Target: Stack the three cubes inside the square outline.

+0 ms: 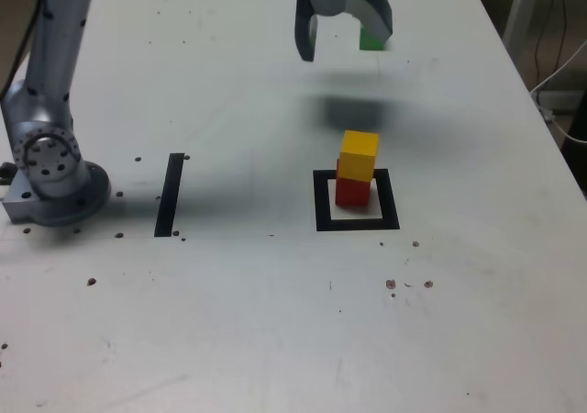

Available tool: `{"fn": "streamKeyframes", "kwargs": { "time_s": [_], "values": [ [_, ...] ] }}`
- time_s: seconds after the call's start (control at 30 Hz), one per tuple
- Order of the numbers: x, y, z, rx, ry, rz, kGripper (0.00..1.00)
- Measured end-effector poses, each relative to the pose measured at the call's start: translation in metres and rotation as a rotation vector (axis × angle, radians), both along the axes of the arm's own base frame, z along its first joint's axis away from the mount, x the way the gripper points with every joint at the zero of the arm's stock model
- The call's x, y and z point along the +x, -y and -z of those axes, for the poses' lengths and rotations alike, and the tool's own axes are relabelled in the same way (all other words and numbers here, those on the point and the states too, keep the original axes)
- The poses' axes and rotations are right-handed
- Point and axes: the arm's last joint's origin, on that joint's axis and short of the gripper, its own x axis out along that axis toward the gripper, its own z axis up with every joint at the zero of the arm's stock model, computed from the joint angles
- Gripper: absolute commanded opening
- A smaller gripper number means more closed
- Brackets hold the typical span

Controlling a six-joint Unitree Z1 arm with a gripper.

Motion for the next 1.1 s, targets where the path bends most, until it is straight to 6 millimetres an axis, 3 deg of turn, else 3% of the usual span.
{"fn": "streamKeyframes", "kwargs": {
  "time_s": [0.2, 0.47, 0.8, 1.1],
  "values": [
    [0.010, -0.045, 0.009, -0.007, -0.004, 0.013, 0.99],
    [0.021, -0.083, 0.014, 0.010, 0.019, 0.035, 0.99],
    [0.040, -0.113, 0.045, 0.001, 0.007, 0.038, 0.97],
    [0.053, -0.131, 0.061, 0.014, 0.024, 0.038, 0.92]
  ]
}}
